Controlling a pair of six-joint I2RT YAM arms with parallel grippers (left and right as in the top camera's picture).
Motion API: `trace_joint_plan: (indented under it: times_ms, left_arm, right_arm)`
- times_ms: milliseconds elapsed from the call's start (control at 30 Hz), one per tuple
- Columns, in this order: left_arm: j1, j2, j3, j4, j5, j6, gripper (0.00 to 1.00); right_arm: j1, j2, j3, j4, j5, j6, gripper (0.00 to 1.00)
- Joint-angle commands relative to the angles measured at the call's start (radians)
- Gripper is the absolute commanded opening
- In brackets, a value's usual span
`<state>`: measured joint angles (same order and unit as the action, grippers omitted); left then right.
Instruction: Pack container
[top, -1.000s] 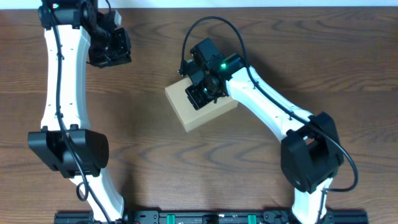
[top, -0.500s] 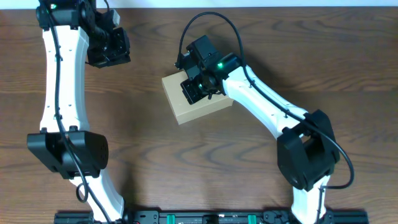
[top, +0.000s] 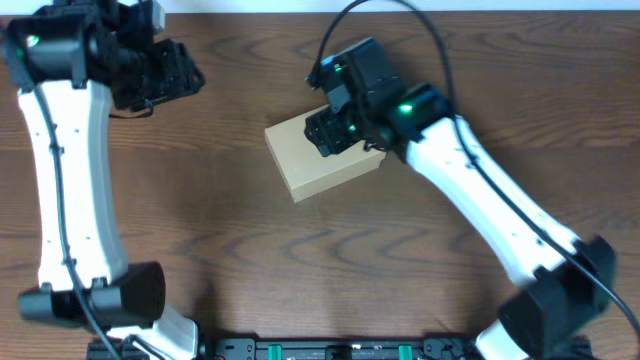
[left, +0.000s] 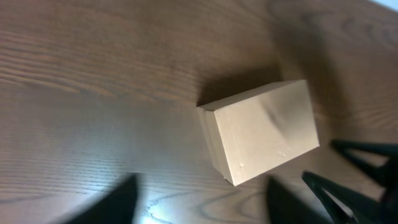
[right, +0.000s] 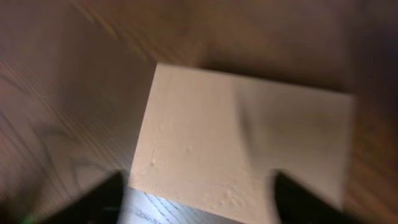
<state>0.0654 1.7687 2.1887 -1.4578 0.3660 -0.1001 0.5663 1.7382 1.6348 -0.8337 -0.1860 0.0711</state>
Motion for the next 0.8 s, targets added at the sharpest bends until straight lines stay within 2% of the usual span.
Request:
trace_joint_plan:
  times_ms: [0,167,300,433,600,767]
  left_arm:
    - [0.005,-0.047,0.022,0.000,-0.004,0.007,0.96]
    - [0.007,-0.101,0.022,-0.019,-0.016,0.012,0.95]
    - [0.038,-0.151,0.017,-0.070,-0.056,0.026,0.95]
    - [0.091,-0.227,-0.037,-0.137,-0.025,0.127,0.95]
    - [0.192,-0.425,-0.272,-0.058,0.058,0.184,0.95]
    - [0.321,-0.706,-0.639,0.084,0.145,0.214,0.95]
  right_arm:
    - [-0.027,-0.053,-0.001,0.006,0.045,-0.009,0.99]
    - [-0.059,-0.103,-0.001,-0.055,0.080,-0.003,0.99]
    - [-0.101,-0.149,-0.002,-0.146,0.043,-0.139,0.99]
    - [-0.178,-0.214,-0.013,-0.265,-0.092,-0.261,0.99]
    - [-0.289,-0.353,-0.125,-0.280,-0.210,-0.386,0.99]
    - [-0.383,-0.541,-0.335,-0.237,-0.267,-0.417,0.99]
